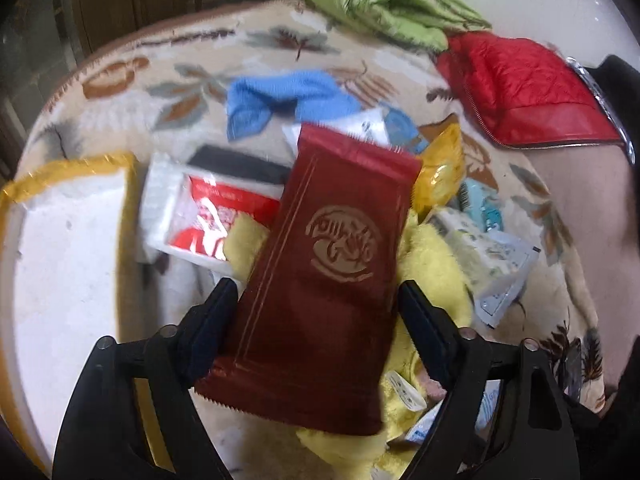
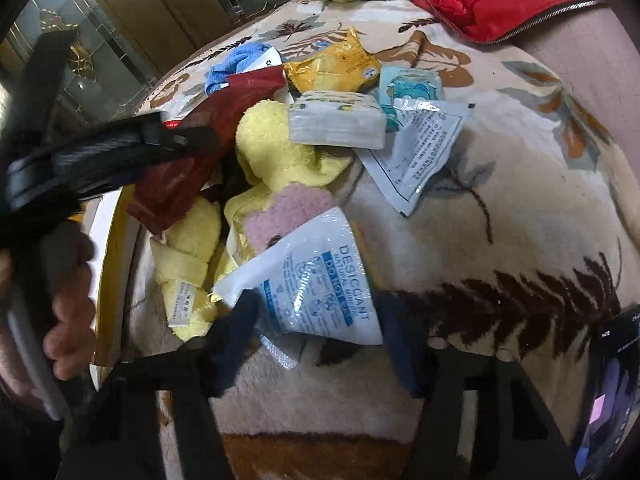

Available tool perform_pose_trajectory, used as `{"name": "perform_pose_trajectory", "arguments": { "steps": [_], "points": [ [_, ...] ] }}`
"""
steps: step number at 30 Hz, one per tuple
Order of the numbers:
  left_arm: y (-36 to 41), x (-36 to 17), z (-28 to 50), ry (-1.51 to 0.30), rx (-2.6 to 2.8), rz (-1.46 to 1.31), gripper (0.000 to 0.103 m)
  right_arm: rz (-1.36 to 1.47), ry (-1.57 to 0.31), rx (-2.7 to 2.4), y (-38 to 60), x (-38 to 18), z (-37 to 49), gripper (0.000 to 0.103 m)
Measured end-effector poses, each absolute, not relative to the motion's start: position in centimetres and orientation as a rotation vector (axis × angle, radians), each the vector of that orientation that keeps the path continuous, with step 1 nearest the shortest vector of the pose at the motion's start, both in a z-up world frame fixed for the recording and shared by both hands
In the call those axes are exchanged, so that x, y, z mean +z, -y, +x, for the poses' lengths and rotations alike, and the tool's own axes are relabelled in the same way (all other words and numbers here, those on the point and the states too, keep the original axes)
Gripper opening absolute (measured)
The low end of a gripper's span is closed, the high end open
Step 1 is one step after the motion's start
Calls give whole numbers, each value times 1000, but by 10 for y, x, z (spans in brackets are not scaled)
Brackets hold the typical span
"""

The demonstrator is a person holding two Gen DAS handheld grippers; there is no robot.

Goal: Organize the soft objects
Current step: 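Grasp the red snack packet with the left tool while the right grasps the desiccant packet, then carry both packets over the yellow-rimmed tray and open both tools to drop them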

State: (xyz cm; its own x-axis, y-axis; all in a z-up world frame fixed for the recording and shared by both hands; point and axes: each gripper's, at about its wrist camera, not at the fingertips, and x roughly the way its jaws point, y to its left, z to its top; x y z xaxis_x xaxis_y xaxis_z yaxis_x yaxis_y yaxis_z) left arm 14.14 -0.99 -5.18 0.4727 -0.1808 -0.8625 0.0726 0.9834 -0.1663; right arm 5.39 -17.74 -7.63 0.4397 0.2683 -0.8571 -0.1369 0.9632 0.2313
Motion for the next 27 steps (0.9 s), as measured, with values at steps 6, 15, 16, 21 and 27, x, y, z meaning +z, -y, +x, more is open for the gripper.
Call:
{"name": "perform_pose_trajectory", "arguments": {
  "steps": [6,15,16,21,27],
  "points": [
    [13,-49,124,-1037,-159,-111,55,107,-1079,299,175,-69,43,31],
    [-31,-32,75,-984,-233,-378,49,174,-999,362,191,-43,21,26],
    [-33,-31,70,-972,-235,-394,49,189,-969,370,194,-37,18,25],
    [-48,-15,40,-881,-264,-482,49,216,-904,386,194,-19,10,25],
    [-74,6,21,-804,-259,-551,49,266,-847,414,181,0,14,25]
  ]
}}
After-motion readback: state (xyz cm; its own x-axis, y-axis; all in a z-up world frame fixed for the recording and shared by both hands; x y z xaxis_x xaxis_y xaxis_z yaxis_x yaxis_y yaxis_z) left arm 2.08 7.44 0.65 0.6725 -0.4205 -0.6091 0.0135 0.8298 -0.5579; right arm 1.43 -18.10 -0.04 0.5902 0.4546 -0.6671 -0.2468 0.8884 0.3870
